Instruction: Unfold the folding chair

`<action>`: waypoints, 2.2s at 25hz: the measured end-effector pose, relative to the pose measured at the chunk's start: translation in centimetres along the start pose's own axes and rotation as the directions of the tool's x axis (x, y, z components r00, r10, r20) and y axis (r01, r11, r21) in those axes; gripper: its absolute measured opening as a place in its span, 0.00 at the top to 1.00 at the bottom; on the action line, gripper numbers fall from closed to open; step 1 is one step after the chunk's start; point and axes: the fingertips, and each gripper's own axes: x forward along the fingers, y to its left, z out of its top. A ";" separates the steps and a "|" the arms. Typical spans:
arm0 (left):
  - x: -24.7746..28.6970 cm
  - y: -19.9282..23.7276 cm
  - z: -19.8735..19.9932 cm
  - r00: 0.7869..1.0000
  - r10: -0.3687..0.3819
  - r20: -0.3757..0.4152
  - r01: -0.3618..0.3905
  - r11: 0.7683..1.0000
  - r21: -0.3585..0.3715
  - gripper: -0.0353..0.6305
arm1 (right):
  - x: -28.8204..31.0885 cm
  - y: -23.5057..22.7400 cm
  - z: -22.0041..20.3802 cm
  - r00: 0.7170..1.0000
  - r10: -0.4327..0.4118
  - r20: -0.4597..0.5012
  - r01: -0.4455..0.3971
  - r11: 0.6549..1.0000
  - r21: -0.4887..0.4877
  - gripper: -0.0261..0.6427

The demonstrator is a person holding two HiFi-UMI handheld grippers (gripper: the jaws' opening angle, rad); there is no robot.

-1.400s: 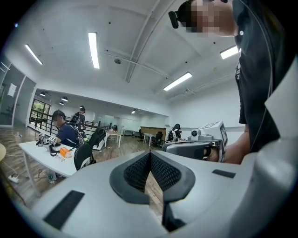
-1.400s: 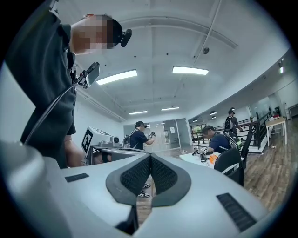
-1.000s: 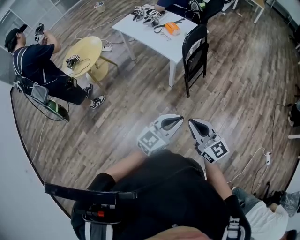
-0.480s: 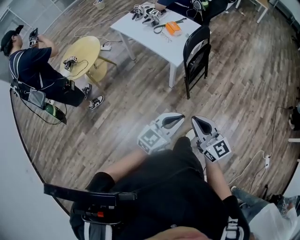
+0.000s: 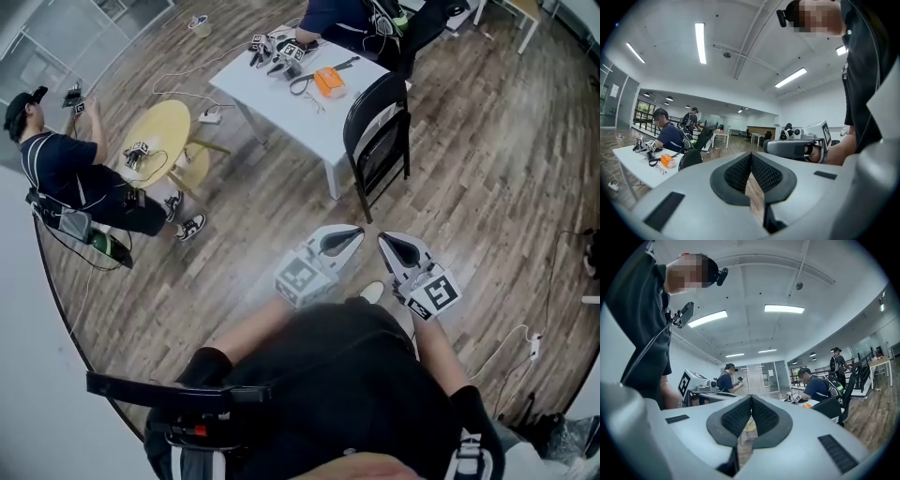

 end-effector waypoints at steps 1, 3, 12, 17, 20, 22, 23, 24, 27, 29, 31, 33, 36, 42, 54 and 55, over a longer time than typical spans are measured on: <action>1.2 0.3 0.2 1.000 0.007 -0.002 -0.007 1.000 0.000 0.94 | -0.1 -1.0 0.1 1.000 0.010 -0.002 -0.010 1.000 0.001 0.95; 3.4 0.8 0.5 1.000 0.021 -0.004 -0.021 1.000 0.001 0.94 | -0.4 -3.0 0.2 1.000 0.026 -0.005 -0.026 1.000 0.004 0.95; 9.1 3.4 1.4 0.998 0.055 -0.021 -0.054 0.999 0.005 0.94 | -0.1 -9.9 0.5 0.999 0.035 -0.001 -0.035 0.999 0.039 0.95; 10.8 6.7 1.0 0.998 0.054 -0.035 -0.054 0.999 -0.003 0.94 | 2.0 -13.0 0.1 1.000 0.012 -0.015 -0.011 0.999 0.044 0.95; 12.0 9.4 0.8 0.999 0.032 -0.039 -0.032 0.999 -0.004 0.94 | 4.0 -15.1 -0.2 1.000 -0.010 -0.023 0.011 0.999 0.041 0.95; 12.8 11.5 0.9 0.999 0.012 -0.042 -0.012 1.000 -0.002 0.94 | 5.6 -16.6 -0.4 0.999 -0.029 -0.029 0.031 0.999 0.039 0.95; 13.2 12.7 0.9 0.999 0.003 -0.043 -0.003 1.000 -0.002 0.94 | 6.6 -17.3 -0.5 0.999 -0.039 -0.033 0.041 0.998 0.038 0.95; 13.7 13.9 0.9 0.999 -0.006 -0.045 0.005 1.000 -0.004 0.94 | 7.6 -18.1 -0.7 0.998 -0.049 -0.039 0.050 0.998 0.038 0.95; 15.4 18.0 0.6 0.997 -0.029 -0.070 0.029 1.000 -0.012 0.94 | 10.9 -20.8 -1.1 0.995 -0.080 -0.052 0.082 0.996 0.039 0.95; 16.4 20.7 0.3 0.995 -0.047 -0.088 0.046 0.999 -0.015 0.94 | 13.1 -22.7 -1.5 0.993 -0.105 -0.054 0.108 0.993 0.047 0.95; 17.2 23.2 0.4 0.993 -0.066 -0.094 0.065 0.998 -0.016 0.94 | 15.3 -24.5 -1.8 0.990 -0.133 -0.054 0.136 0.989 0.052 0.95; 17.8 25.7 0.4 0.992 -0.084 -0.099 0.083 0.996 -0.013 0.94 | 17.4 -26.2 -2.0 0.985 -0.162 -0.053 0.165 0.985 0.049 0.95; 18.7 29.3 -0.6 0.986 -0.099 -0.137 0.099 0.995 -0.011 0.94 | 20.1 -28.5 -2.6 0.976 -0.211 -0.058 0.213 0.976 0.040 0.95; 21.4 36.1 -4.7 0.956 -0.082 -0.283 0.068 0.996 -0.060 0.94 | 22.7 -31.4 -4.3 0.943 -0.321 -0.088 0.327 0.943 0.067 0.95; 27.2 42.3 -14.5 0.808 -0.053 -0.586 -0.035 0.990 -0.138 0.63 | 22.7 -33.7 -6.7 0.887 -0.435 -0.156 0.453 0.884 0.111 0.95; 27.6 42.3 -15.3 0.793 -0.060 -0.606 -0.040 0.988 -0.150 0.62 | 22.7 -33.8 -6.7 0.885 -0.438 -0.157 0.457 0.882 0.116 0.95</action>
